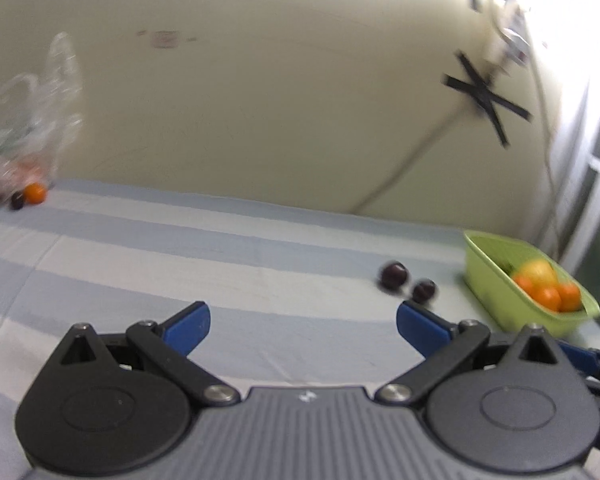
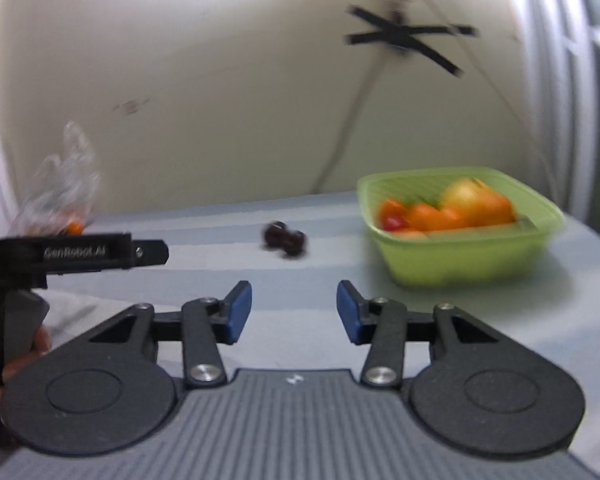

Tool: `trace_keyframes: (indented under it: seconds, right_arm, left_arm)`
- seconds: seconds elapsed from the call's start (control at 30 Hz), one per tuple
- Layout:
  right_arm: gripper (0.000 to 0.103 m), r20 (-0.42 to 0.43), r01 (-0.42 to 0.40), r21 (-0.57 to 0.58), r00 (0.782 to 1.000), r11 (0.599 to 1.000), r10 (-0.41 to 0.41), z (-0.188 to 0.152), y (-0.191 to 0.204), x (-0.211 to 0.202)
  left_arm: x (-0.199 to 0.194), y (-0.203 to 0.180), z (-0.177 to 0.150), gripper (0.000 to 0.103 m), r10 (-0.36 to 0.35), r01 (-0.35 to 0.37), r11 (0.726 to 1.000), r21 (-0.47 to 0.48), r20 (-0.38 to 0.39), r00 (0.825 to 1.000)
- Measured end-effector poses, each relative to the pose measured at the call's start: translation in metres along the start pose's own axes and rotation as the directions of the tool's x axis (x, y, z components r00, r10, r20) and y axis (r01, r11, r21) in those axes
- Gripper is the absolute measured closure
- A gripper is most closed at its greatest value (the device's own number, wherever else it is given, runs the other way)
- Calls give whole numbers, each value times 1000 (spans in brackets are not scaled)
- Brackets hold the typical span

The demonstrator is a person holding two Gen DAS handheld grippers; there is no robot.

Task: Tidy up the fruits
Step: 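Reach the right gripper to the dark plums and grasp one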

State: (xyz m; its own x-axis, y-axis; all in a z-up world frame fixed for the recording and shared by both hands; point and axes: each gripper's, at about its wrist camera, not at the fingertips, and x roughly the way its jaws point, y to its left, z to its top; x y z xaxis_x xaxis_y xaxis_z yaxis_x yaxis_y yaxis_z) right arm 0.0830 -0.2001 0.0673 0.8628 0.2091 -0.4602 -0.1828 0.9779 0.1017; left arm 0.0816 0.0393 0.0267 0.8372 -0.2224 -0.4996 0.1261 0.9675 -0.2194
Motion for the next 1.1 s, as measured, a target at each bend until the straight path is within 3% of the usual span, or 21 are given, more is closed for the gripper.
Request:
trace_keyframes:
  seconds: [0.23,0.37,0.57,0.6,0.63,0.73,0.87,1.0,1.1]
  right_arm:
    - [56,-92,-6,-46,996,999,2,31,8,71]
    - [56,-122,15,-168,992,986,-36,41,24,106]
    - [56,-262,7,-223,963,975,-67,52,23,151]
    - [70,-285,-13,-220,957,975,-51,53,22,155]
    - [72,-302,-32,-224,953,974,-39,53,23,156]
    - [72,-243,-33,-228,970,973,-24,56,22,136]
    - [72,-95,-50,-125,995,991,39,56,2,63]
    - [72,-74,-85,-77,994,993,80,13,-23,-17]
    - [72,-80,-46,-100,996,994,38,-22,-39,-61]
  left_arm:
    - [6,14,3,0,16,-17,998,-61,-20,1000]
    - [9,17,3,0,7,-9,998,-63,-30,1000]
    - [11,22,6,0,4,-6,997,-77,-32,999]
    - [12,23,6,0,5,-7,997,-83,-32,999]
    - [12,24,6,0,7,-10,996,-87,-31,999]
    - [13,26,7,0,15,-17,996,-87,-29,999]
    - [17,19,4,7,8,-9,999,-44,-27,1000]
    - [20,-2,-5,8,-46,49,997,63,-36,998]
    - [23,-25,-12,8,-90,97,984,152,-53,994]
